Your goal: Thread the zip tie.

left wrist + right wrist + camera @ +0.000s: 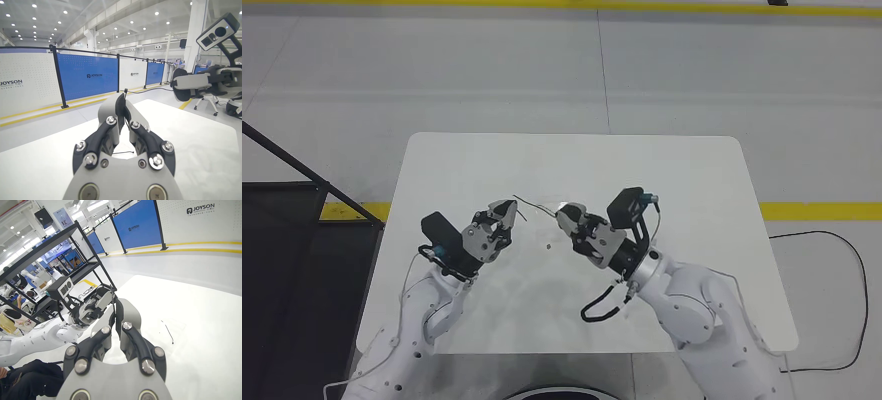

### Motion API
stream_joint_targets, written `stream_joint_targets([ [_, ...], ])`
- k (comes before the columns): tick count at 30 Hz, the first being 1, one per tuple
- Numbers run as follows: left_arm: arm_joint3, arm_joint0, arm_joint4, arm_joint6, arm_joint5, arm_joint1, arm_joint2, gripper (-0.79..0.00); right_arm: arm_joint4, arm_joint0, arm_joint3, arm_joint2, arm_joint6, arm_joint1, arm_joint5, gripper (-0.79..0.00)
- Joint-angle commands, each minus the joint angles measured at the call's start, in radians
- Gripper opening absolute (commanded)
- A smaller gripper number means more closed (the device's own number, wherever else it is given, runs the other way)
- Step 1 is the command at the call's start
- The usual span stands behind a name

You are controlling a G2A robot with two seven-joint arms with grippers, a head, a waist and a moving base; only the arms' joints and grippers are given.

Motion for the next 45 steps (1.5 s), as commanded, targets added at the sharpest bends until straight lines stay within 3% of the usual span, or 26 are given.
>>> stream_joint_targets([
  [1, 0.002, -0.001, -0.003, -0.002, 0.001, -0.001, -0.001, -0.785, -0.002, -0.005, -0.002, 0.002, -0.004, 0.0, -0.007, -0.785],
  [39, 0.006, -0.01, -0.006, -0.021, 0.008, -0.014, 0.002, -0.785, -0.009, -0.002, 0.003, -0.002, -0.003, -0.011, -0.005, -0.785],
  [42, 0.007, -0.015, 0.004, -0.031, -0.01, -0.012, -0.006, -0.785, -0.006, -0.011, 0.001, 0.007, -0.006, -0.009, -0.021, -0.785],
  [45, 0.016, -0.029, -0.021, -0.057, -0.087, -0.008, -0.015, -0.785, -0.011, -0.026, -0.005, 0.015, -0.006, -0.007, -0.043, -0.785],
])
